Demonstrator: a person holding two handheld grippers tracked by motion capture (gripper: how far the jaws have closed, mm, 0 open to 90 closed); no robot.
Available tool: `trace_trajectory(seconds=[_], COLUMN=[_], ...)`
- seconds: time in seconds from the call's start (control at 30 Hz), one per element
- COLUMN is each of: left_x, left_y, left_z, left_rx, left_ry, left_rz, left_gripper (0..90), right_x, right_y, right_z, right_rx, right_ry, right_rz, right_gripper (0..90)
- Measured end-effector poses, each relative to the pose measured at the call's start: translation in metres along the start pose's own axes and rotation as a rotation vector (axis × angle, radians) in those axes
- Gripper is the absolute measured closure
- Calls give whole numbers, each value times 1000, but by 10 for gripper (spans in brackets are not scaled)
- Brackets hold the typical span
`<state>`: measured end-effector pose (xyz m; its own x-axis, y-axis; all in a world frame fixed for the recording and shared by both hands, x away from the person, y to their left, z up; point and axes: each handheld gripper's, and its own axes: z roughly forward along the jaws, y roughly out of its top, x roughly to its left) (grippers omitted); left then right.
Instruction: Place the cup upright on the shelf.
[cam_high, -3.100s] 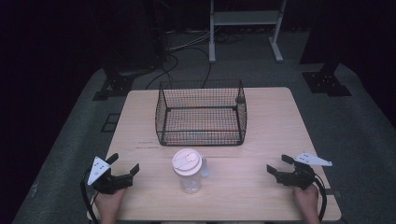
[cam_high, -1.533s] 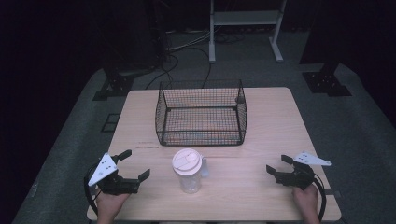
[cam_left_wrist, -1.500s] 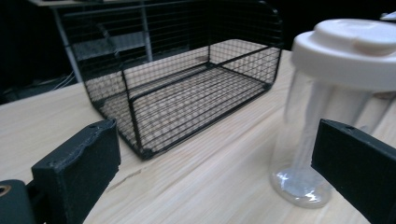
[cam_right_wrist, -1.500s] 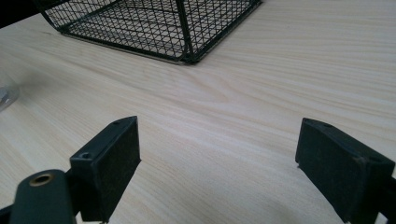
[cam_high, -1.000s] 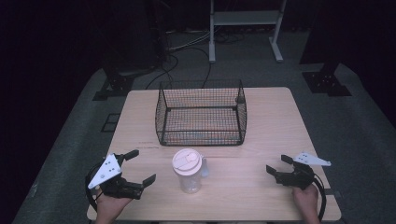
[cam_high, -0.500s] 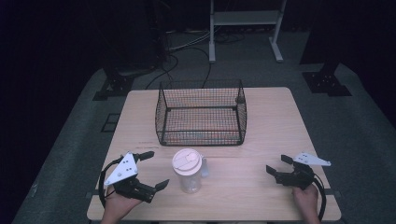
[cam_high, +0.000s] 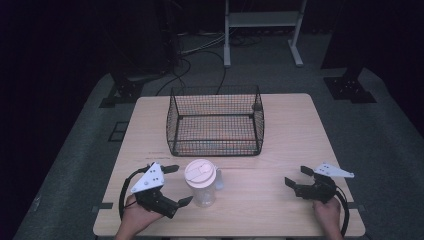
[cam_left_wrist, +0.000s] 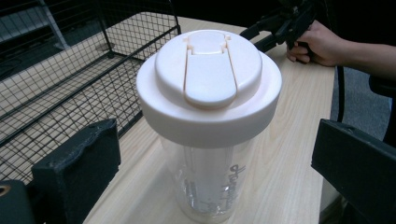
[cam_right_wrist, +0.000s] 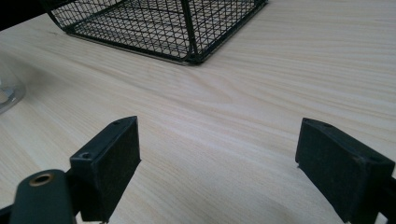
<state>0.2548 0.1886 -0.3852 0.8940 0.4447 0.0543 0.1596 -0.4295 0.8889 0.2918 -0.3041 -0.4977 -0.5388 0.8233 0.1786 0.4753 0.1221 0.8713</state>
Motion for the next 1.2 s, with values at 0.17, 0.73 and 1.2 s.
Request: trace_trajectory(seconds=[0.17, 0.73, 1.2], left_x=[0, 5, 5], left_y=[2, 9, 19], left_z=[7, 38, 52], left_rx=[16, 115, 153], left_ry=[-9, -13, -15], left_rz=[-4, -37, -27], left_gripper=[0, 0, 0], right_x=[0, 1, 1], right_y=[0, 0, 0], right_z=[0, 0, 0], right_rx=[0, 1, 0], right_ry=[3, 12, 19], right_rz=[0, -7, -10], right_gripper=[129, 129, 129])
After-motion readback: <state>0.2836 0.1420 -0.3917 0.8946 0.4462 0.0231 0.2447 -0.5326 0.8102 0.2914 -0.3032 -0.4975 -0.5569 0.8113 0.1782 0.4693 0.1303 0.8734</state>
